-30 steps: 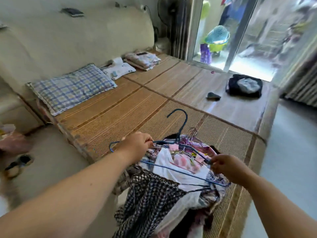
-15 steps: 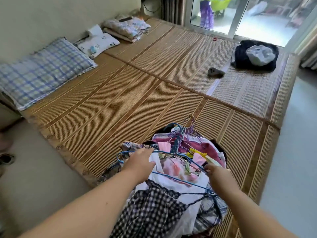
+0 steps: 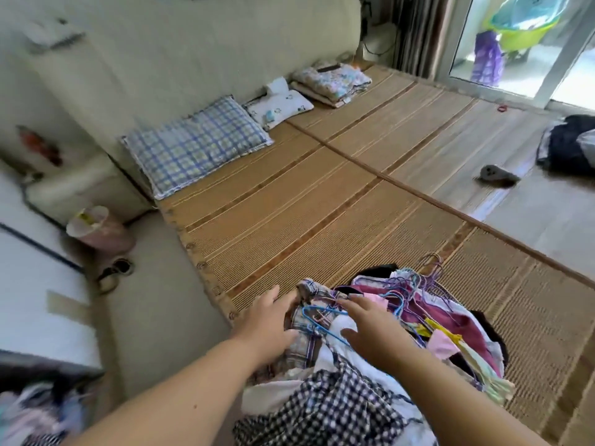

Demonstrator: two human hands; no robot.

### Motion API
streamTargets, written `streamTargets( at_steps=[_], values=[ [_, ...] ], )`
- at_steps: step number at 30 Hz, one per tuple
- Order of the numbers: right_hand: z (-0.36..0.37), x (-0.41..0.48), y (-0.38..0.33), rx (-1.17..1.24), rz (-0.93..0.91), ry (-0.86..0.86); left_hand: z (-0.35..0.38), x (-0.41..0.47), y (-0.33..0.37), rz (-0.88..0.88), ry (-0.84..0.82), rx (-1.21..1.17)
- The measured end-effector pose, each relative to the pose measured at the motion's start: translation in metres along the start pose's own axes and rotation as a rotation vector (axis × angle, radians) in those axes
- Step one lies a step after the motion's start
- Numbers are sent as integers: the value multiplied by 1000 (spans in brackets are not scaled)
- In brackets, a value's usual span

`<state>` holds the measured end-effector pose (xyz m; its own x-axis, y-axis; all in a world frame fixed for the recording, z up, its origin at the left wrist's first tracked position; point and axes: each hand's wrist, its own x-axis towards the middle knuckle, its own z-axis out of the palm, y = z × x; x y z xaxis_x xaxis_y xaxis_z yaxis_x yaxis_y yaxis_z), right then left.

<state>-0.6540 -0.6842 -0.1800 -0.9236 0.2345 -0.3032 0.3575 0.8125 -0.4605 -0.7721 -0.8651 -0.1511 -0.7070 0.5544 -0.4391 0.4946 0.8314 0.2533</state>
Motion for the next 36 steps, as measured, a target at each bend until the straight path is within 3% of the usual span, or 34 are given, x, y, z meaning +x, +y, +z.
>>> streamTargets(
  at_steps=[3,9,14,19,27,36],
  values=[
    [-14,17,-72,-41,-219,50,-37,-41,-28,-23,138,0],
    [-19,25,-247,-76,-605,75,-99,-155,-117,-234,425,51],
    [-2,-7,-395,-97,-879,82,-123,-263,-189,-503,629,48],
    [10,-57,-523,-42,-1138,2,-154,-380,-246,-636,813,41],
    [-10,-135,-687,38,-1522,6,-218,-517,-280,-785,1135,155],
    [-58,-143,-835,345,-1855,-24,-317,-593,-295,-1015,1520,542]
  ],
)
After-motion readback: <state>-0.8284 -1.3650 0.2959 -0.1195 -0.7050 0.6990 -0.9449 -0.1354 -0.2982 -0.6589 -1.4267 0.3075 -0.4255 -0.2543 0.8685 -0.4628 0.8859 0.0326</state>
